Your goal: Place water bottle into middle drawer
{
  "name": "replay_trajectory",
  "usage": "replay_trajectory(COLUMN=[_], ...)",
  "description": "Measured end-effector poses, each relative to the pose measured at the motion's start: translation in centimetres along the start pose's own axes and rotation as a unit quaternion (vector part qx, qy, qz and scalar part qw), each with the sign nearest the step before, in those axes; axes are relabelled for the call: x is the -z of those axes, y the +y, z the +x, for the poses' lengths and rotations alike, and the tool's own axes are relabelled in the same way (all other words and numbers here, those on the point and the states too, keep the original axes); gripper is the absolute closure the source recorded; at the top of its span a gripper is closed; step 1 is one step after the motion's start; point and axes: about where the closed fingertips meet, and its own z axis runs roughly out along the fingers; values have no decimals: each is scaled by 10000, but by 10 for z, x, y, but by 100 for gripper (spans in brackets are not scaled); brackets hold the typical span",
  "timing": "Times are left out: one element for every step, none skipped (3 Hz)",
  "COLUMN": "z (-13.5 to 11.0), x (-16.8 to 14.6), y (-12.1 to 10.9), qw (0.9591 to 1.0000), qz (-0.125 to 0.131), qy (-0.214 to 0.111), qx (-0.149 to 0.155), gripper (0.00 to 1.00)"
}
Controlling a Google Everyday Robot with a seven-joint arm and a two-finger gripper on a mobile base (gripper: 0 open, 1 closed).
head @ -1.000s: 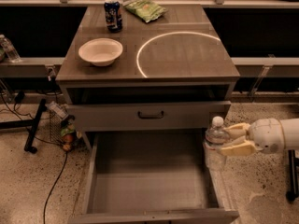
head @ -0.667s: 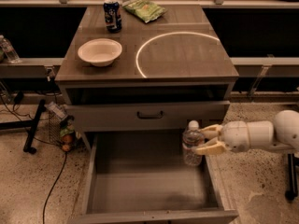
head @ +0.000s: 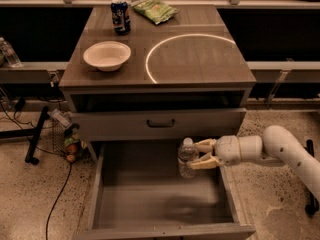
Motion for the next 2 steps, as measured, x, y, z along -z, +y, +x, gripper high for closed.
replay_trajectory(z=[53,76], x=[-37,-49], y=[-6,-12], qw=[9994,9982], qz=[306,575], qy=[-168,-168], qx=[71,51], gripper=[100,100])
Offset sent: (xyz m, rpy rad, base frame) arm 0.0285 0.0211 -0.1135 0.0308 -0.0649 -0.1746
